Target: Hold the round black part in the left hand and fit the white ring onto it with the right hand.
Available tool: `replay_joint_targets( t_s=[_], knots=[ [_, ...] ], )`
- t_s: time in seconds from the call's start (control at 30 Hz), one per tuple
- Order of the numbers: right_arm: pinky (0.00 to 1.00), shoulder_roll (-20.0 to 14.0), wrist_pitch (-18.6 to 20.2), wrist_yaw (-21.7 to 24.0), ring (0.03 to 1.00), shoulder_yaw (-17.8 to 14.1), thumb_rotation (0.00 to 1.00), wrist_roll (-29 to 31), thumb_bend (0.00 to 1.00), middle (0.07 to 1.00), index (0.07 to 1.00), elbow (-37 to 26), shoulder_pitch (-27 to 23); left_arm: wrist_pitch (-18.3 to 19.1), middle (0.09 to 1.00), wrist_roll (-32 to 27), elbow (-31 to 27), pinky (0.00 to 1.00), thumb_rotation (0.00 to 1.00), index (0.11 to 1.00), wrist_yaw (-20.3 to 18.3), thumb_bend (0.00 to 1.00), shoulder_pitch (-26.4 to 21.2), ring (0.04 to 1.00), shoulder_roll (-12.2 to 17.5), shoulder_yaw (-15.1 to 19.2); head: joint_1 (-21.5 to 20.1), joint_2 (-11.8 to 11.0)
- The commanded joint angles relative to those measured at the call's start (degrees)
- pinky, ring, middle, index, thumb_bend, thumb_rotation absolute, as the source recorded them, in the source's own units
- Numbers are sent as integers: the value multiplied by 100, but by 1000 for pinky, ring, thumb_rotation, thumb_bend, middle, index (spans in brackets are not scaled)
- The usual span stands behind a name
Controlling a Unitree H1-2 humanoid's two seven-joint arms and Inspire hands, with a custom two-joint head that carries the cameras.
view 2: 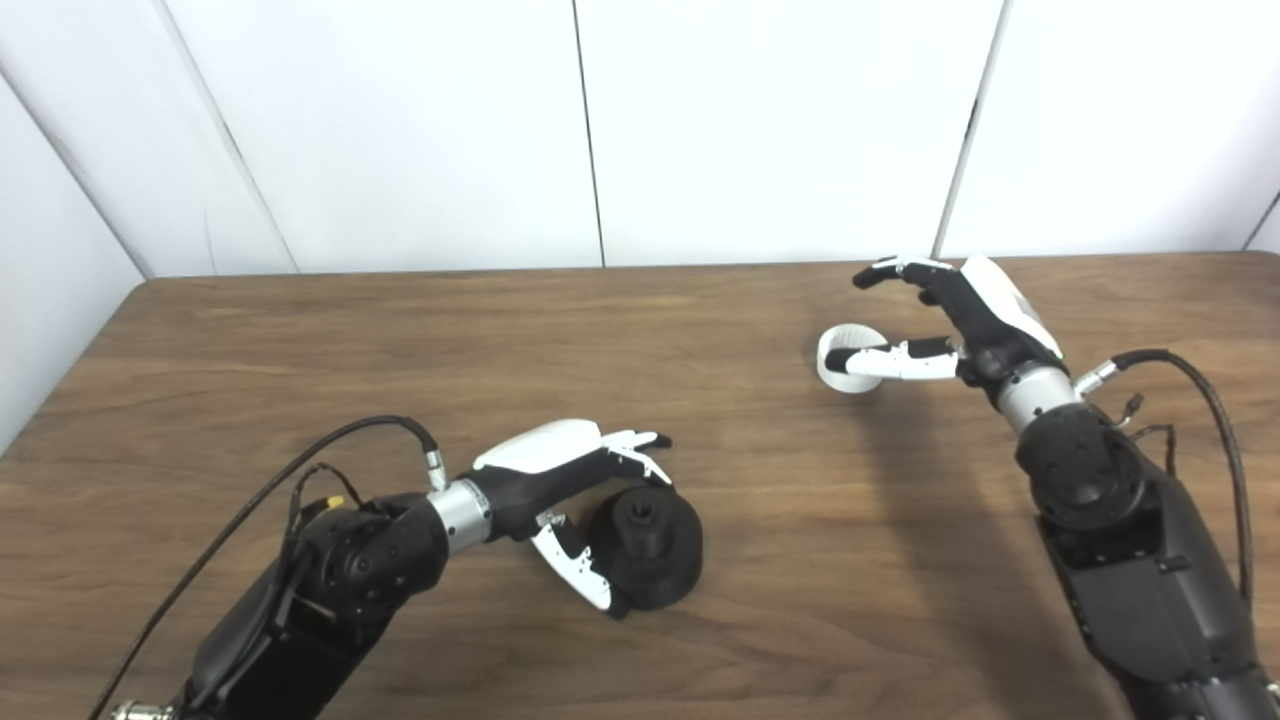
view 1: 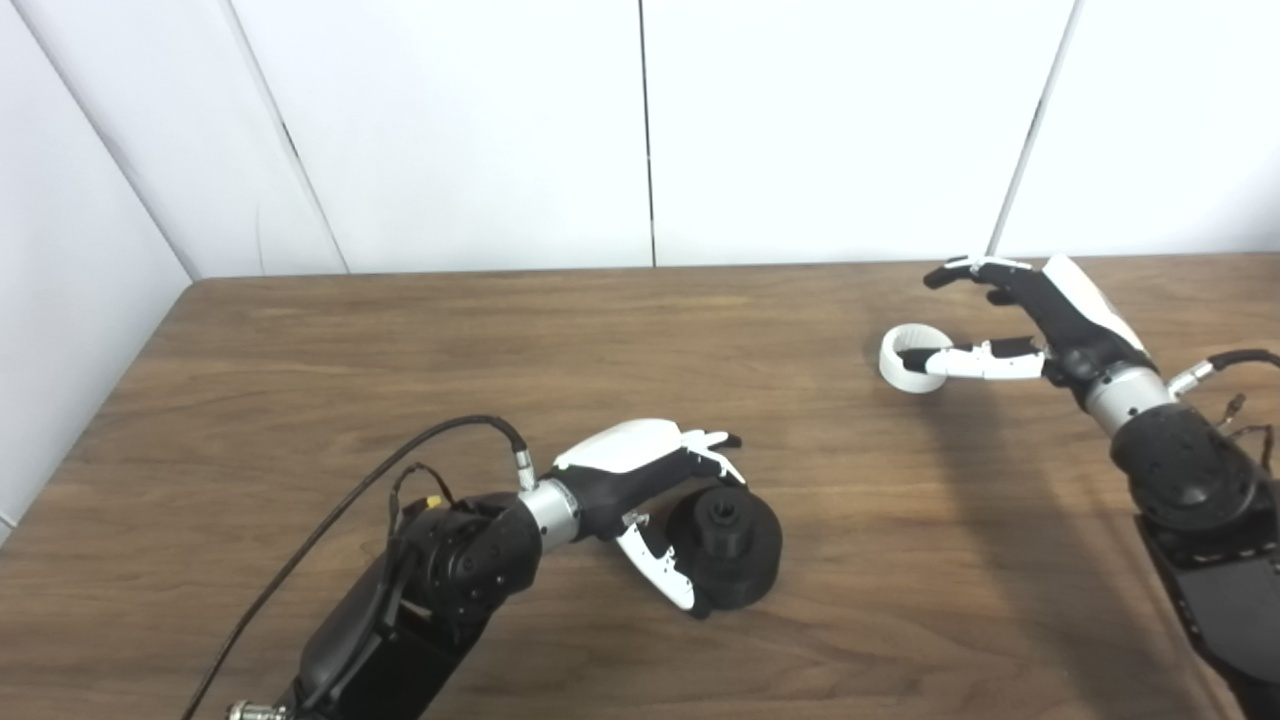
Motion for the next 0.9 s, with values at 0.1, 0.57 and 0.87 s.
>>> replay_joint_targets(
  t_s=[0.1, 0.57, 0.87],
  knots=[
    [865, -264, -97, 271, 923, 27, 401, -90, 947, 881, 725, -112, -383, 81, 999, 57, 127, 968, 203, 719, -77, 871, -110, 1000, 89, -9, 6, 8],
    [861, -355, -346, 532, 913, 179, 389, -269, 938, 868, 723, 258, -611, 47, 1000, 68, 124, 967, 189, 712, -50, 885, -126, 1000, 99, -4, 17, -16],
    [852, -144, -378, 344, 910, -71, 389, -115, 935, 879, 730, 624, -718, 29, 997, 90, 99, 960, 178, 707, -29, 890, -101, 1000, 107, -19, 41, -47]
  ],
)
